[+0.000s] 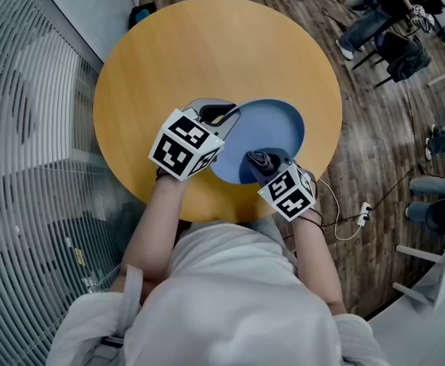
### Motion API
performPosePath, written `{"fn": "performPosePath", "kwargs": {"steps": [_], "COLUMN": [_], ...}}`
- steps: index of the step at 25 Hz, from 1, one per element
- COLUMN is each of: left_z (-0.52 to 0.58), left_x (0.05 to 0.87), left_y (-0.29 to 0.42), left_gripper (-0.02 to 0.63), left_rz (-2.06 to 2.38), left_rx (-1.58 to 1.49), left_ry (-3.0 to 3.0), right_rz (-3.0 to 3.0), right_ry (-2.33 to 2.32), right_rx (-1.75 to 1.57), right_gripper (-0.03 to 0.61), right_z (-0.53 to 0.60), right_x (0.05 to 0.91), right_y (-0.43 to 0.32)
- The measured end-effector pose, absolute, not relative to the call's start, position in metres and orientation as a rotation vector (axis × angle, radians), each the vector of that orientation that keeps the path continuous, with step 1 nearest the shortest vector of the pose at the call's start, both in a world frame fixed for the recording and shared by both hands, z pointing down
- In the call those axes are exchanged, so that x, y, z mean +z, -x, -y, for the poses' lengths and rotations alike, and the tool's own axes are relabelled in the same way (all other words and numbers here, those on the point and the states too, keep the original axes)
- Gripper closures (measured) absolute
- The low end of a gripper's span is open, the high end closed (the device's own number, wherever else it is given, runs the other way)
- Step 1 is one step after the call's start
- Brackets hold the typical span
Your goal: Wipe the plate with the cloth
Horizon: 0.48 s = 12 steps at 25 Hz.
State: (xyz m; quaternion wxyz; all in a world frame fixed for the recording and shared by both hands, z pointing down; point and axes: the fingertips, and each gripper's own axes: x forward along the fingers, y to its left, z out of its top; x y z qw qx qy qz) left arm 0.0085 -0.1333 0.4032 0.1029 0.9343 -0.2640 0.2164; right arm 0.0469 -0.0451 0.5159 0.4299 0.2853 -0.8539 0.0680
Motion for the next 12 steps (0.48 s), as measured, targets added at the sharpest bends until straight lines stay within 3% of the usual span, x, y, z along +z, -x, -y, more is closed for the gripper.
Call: {"fn": "performPosePath", "kwargs": {"steps": [12], "left_z": [0.132], "left_x": [0.401], "left_y": [-0.01], "left_gripper": [0.584], "left_rz": [0.787], "left_rx": [0.628], "left_ry": [-2.754], "right_rz": [2.11], "right_ry": [-0.902], "right_rx": [0.191], "right_gripper": [0.489], "right_z": [0.066], "right_x": [0.502], "right_y": [-0.092]}}
